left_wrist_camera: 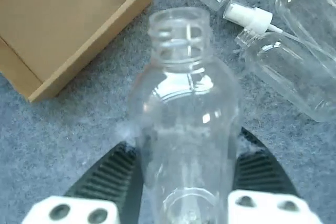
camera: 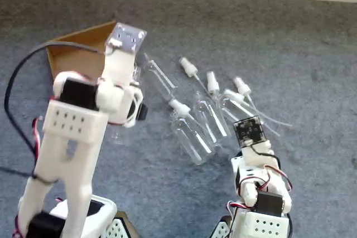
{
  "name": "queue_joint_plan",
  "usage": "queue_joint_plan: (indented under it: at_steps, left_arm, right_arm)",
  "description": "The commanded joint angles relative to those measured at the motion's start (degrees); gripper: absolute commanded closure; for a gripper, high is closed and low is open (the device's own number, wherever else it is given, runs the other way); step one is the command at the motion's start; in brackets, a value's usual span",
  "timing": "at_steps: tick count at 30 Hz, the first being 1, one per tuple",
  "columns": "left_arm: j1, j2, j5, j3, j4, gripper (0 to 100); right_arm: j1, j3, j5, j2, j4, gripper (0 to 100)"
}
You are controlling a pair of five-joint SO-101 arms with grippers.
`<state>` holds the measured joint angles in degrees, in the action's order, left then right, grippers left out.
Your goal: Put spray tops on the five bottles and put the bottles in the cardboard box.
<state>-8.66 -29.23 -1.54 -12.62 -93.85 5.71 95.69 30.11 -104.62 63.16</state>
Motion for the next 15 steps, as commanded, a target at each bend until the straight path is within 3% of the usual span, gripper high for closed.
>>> queue_joint_plan:
  at_steps: [1,8,13,15]
  left_arm:
    - [-0.13,-10.86,5.45,-10.07,7.74,93]
    - [-0.40,-23.78,9.76,-32.66,21.98,93]
    - [-0.40,-31.78,10.20,-45.49,33.93,93]
    - [-0.48,-34.42,9.67,-49.89,38.15,93]
  right_arm:
    - [0.66,3.82,3.69,-0.75,-4.62,98.9]
    - [0.75,-9.27,4.31,-0.75,-4.88,98.9]
    - [2.68,-17.80,14.95,-0.57,-4.79,98.8]
    - [5.23,-19.65,15.21,-0.40,-4.97,98.8]
